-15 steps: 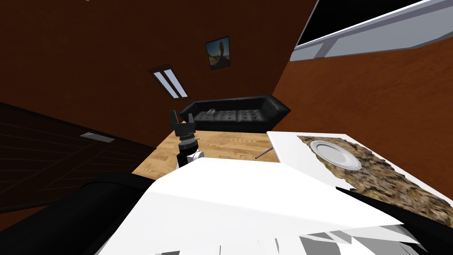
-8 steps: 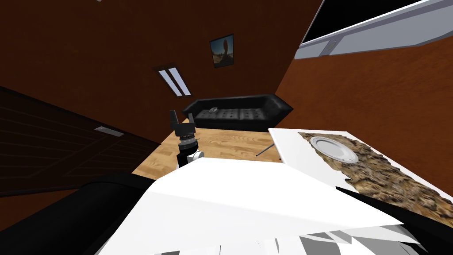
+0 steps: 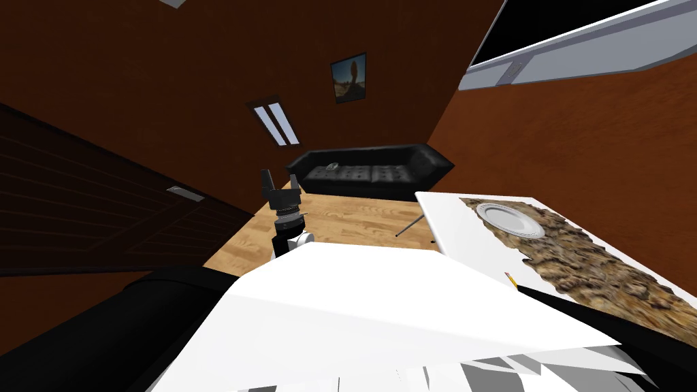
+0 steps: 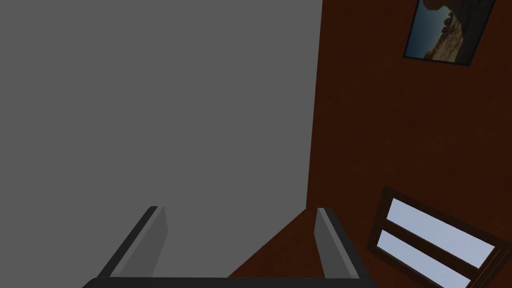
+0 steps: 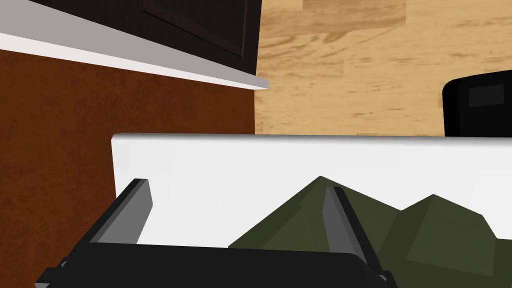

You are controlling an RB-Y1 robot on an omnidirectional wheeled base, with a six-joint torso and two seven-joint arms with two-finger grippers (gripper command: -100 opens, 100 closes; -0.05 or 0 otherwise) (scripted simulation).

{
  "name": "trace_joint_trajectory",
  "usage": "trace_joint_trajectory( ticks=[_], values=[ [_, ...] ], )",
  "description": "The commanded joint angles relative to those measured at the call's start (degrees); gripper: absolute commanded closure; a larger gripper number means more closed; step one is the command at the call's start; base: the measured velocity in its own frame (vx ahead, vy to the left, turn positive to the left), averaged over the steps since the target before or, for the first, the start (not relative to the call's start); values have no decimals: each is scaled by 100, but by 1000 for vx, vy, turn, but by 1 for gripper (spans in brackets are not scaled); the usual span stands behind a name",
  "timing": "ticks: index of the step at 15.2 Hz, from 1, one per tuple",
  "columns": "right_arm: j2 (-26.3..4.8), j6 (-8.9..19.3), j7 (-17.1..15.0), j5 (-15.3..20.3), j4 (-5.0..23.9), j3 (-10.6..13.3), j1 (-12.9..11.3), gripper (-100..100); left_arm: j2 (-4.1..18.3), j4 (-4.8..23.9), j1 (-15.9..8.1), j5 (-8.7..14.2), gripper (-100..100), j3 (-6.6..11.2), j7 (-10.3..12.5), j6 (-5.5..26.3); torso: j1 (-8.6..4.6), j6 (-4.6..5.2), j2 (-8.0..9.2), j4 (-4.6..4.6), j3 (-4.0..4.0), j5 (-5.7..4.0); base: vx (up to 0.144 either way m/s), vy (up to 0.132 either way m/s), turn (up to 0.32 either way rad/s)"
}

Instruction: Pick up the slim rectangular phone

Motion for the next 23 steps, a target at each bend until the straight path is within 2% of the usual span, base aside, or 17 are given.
trace_joint_trajectory(
  ticks=[1, 3, 5, 6, 7, 9, 11, 12, 15, 16, 17, 18, 19, 21, 22, 23],
  values=[
    [-14, -44, 93, -185, -70, -79, -83, -100, 0, 0, 0, 0, 0, 0, 0, 0, 0, 0, 0, 0, 0, 0, -137, 32, 58],
    [-91, -229, 247, -535, -95, -294, -300, -100, 0, 0, 0, 0, 0, 0, 0, 0, -2, 0, 0, 0, 0, 0, -142, 40, 94],
    [-91, -229, 247, -573, -95, -294, -300, -100, 0, 0, 0, 0, 0, 0, 0, 0, 0, 1, 1, 1, 1, 0, -118, 41, 41],
    [-133, -312, 315, -743, -108, -428, -440, -100, 0, 0, 1, 0, 0, 0, 0, 0, -2, 3, -5, 0, -2, -1, -91, 39, 29],
    [-133, -312, 315, -743, -108, -428, -440, -100, 0, 0, 0, 0, 0, 0, 0, 0, -3, 1, -11, -2, -6, -2, -87, 27, 41],
    [-218, -458, 434, -1035, -131, -760, -753, -100, 0, 0, 0, 0, 0, 0, 0, 0, -9, -3, -16, -4, -10, -2, -118, 29, 85],
    [-218, -458, 434, -1035, -131, -760, -790, -100, 0, 0, 0, 0, 0, 0, 0, 0, -10, -2, -8, -1, -4, -3, -105, 23, 24],
    [-259, -520, 484, -1156, -142, -960, -1004, -100, 0, 0, 1, 0, 0, 0, 0, 0, -16, -10, -20, -1, -10, -7, -66, 12, -18],
    [-259, -520, 484, -1156, -142, -960, -1004, -100, 0, 0, 1, 0, 0, 0, 0, 0, -46, -52, -71, -3, -35, -35, -35, 9, 36],
    [-297, -574, 526, -1258, -152, -1186, -1238, -100, 0, 0, 1, 0, 0, 0, 0, 0, -55, -55, -86, -6, -44, -36, -21, 1, 5],
    [-297, -574, 526, -1258, -152, -1186, -1248, -100, 0, 0, 1, 0, 0, 1, 0, 0, -63, -75, -100, -5, -51, -45, -37, -1, -6],
    [-331, -619, 561, -1342, -162, -1363, -1392, -100, 0, 0, 1, 0, 0, 1, 0, 0, -73, -97, -115, -3, -58, -58, -53, 4, 2],
    [-331, -619, 561, -1342, -162, -1439, -1469, -100, 0, 0, 1, 0, 0, 1, 0, 0, -79, -126, -133, -2, -67, -73, -57, 10, 12],
    [-331, -619, 561, -1342, -162, -1439, -1522, -100, 0, 0, 1, 0, 0, 0, 0, 0, -87, -162, -176, -7, -90, -88, -28, 12, 58],
    [-359, -653, 587, -1404, -170, -1696, -1701, -100, 1, 0, 1, 0, 0, 1, 0, 0, -88, -167, -194, -9, -100, -94, -20, 7, -12],
    [-359, -653, 587, -1404, -170, -1705, -1813, -100, 0, 0, 1, 0, 0, 1, 0, 0, -90, -190, -213, -10, -110, -99, -22, 12, 15]
  ],
)
